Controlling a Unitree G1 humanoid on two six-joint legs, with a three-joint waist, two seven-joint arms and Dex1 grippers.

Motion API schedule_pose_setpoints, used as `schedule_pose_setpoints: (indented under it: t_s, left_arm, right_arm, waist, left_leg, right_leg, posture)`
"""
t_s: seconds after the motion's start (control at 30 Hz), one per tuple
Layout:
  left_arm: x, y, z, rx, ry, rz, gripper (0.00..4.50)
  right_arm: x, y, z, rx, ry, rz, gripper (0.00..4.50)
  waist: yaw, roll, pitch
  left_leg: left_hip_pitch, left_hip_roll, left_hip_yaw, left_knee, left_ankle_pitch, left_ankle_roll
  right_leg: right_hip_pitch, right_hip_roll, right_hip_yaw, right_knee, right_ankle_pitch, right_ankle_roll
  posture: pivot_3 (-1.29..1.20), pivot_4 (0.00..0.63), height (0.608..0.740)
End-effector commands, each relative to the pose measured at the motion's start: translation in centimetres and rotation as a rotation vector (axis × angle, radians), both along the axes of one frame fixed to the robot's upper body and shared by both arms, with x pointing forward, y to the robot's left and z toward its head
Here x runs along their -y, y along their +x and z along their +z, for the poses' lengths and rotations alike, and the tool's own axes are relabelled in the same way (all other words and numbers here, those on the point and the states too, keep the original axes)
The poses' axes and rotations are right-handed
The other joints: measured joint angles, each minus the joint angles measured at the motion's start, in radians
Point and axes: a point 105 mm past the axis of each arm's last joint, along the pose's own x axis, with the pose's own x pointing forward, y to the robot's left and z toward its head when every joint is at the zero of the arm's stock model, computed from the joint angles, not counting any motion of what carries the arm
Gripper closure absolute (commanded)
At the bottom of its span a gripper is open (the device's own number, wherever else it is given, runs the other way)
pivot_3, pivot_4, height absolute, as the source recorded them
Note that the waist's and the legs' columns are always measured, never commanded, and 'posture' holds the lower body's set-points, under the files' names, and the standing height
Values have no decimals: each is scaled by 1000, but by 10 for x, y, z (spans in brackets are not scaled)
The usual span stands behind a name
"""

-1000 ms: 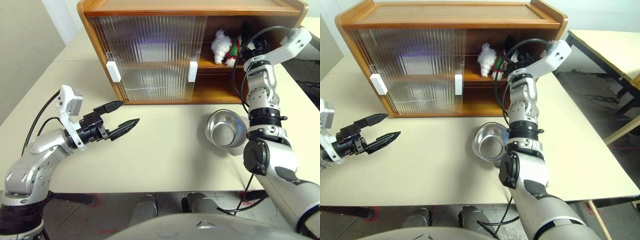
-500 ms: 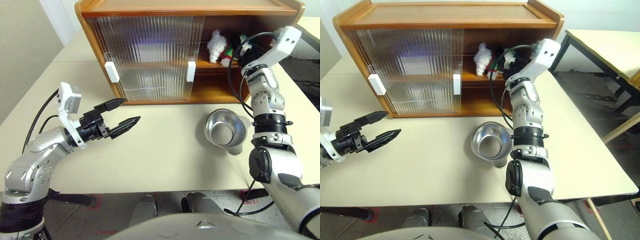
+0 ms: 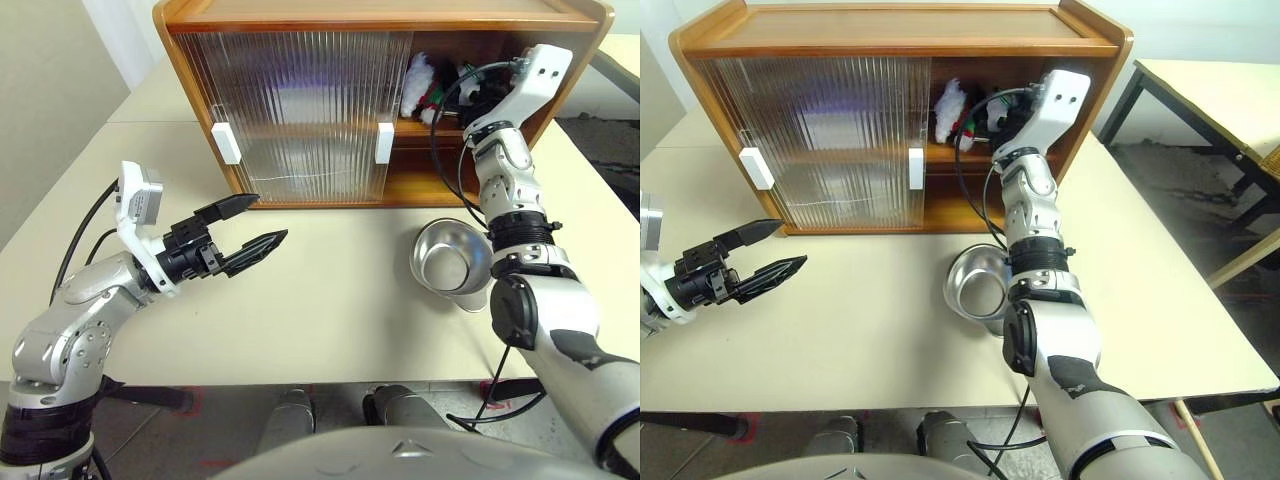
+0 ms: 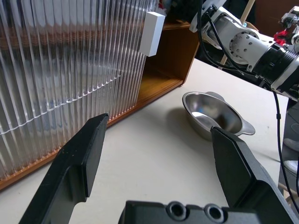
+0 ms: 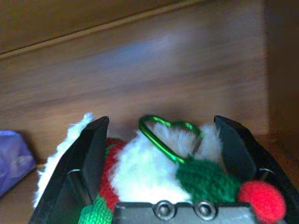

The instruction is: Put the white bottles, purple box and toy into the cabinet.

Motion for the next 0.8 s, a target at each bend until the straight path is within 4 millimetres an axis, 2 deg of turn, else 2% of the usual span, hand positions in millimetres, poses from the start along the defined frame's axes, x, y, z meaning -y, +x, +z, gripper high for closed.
schedule_pose_setpoints:
  t_s: [0.03, 0.3, 0.43, 0.6, 0.8]
  left_arm:
    - [5, -3, -2, -8, -2, -29, 0]
    - [8, -1, -4, -8, -2, -51, 0]
    - [6, 2, -6, -7, 7, -58, 0]
    - [4, 3, -7, -5, 8, -61, 0]
    - [3, 2, -8, -1, 9, -57, 0]
  right_arm:
    - [11, -3, 4, 29, -13, -25, 59]
    - [26, -9, 9, 27, 39, 10, 59]
    - [35, -17, 19, 45, 4, 58, 59]
    - [29, -25, 16, 11, -49, 147, 59]
    - [18, -45, 15, -3, -71, 295, 59]
  waist:
    - [-2, 0, 0]
    - [-8, 0, 0]
    - [-11, 0, 0]
    - [-9, 0, -1]
    - [-11, -1, -1]
  left_leg:
    - [0, 0, 0, 0, 0, 0]
    - [0, 0, 1, 1, 0, 0]
    - [0, 0, 1, 1, 0, 1]
    - [0, 0, 1, 2, 0, 1]
    - [1, -1, 1, 2, 0, 1]
  right_leg:
    - [0, 0, 0, 0, 0, 0]
    - [1, 0, 0, 0, 0, 0]
    - [1, 0, 0, 0, 0, 1]
    - [2, 0, 0, 0, 1, 2]
    - [3, 0, -1, -1, 1, 3]
  posture:
    - [-120, 62, 740]
    - [-140, 57, 740]
    - [-156, 51, 740]
    - [-153, 49, 740]
    - [-146, 51, 740]
